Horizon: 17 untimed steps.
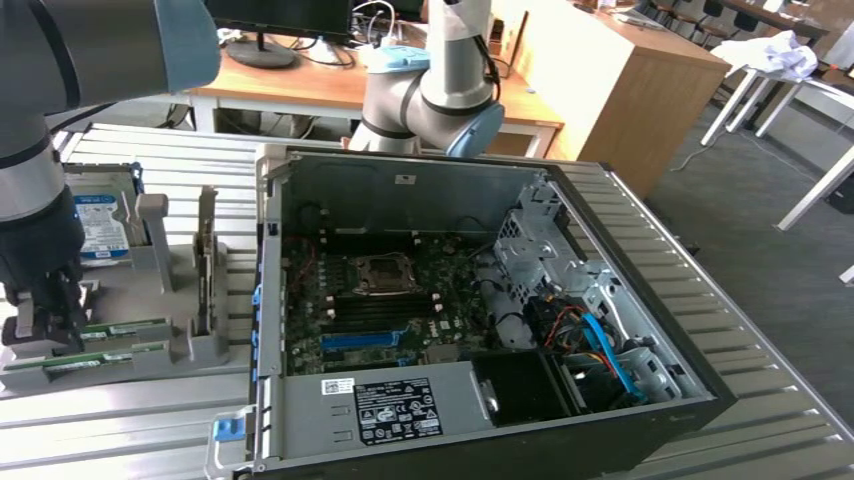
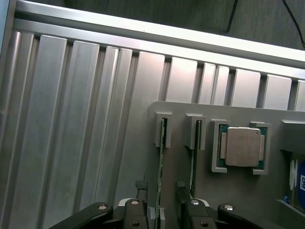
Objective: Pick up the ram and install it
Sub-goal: 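Pick up the ram and move it above insertion slot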
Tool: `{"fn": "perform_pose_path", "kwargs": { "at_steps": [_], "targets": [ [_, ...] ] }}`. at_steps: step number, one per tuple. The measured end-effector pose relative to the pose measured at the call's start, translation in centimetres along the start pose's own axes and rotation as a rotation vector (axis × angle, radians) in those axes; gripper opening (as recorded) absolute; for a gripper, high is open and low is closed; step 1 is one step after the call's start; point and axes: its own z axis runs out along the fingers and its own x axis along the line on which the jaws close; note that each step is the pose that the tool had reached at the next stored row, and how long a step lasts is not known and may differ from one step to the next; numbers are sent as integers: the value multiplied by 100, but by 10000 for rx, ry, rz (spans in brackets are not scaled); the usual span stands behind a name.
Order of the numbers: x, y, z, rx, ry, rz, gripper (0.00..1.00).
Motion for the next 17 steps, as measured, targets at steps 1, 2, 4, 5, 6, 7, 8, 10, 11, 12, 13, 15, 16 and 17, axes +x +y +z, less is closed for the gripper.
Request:
{"fn": "perform_pose_path", "kwargs": {
  "at_steps": [1, 2, 4, 5, 6, 7, 8, 10, 11, 12, 13, 15, 16, 17],
  "targets": [
    [3, -9, 6, -1, 1, 0, 36],
    [5, -20, 12, -1, 1, 0, 36],
    [12, -69, 25, 0, 0, 0, 36],
    [15, -85, 26, 0, 1, 0, 36],
    [16, -95, 29, 1, 0, 0, 36],
    [17, -99, 33, 2, -1, 1, 36],
    [17, -99, 37, 1, 0, 3, 36],
    [17, -100, 49, 0, 0, 2, 36],
    [18, -101, 57, 0, 0, 1, 36],
    [18, -100, 68, 0, 0, 0, 36],
    [18, -98, 81, -1, 0, -1, 36],
    [17, -94, 106, 0, 0, 2, 36],
    [14, -94, 117, 1, -1, 19, 36],
    [7, -95, 127, 0, 0, 64, 36]
  ]
}}
